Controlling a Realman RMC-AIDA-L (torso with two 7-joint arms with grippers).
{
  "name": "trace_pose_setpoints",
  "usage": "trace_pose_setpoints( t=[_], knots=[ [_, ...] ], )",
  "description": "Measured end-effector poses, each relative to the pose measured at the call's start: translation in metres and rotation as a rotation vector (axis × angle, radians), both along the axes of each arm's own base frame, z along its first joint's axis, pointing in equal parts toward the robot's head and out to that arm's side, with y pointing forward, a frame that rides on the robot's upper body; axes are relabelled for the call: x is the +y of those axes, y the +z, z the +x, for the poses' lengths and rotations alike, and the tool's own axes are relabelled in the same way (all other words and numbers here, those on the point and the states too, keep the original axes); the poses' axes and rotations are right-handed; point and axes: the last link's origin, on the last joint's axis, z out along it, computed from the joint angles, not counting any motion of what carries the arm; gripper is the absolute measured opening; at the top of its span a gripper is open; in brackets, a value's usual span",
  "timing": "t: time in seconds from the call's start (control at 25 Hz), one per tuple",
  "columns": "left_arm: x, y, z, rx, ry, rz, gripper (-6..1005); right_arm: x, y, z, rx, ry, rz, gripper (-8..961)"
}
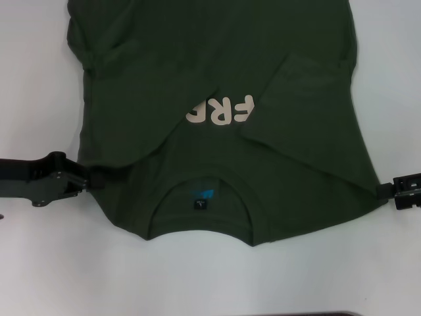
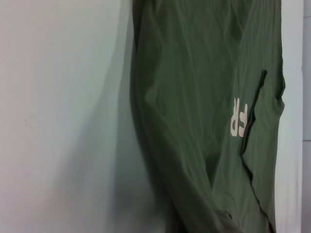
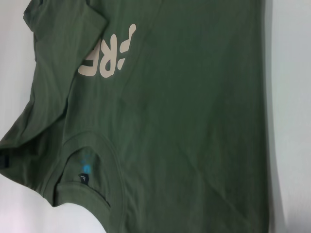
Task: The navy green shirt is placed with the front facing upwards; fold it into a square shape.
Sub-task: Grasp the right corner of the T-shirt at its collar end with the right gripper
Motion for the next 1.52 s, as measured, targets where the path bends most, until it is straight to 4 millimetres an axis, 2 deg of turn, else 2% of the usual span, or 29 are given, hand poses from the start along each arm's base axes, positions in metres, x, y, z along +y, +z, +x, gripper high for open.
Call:
trace_pose_setpoints(
  t=[1.52],
  knots=[
    [-0.001,-0.001,-0.003,0.006,0.016,0.009,20,0.007,-0.010,0.000,-0.005,-0.064,0.015,851]
  ],
)
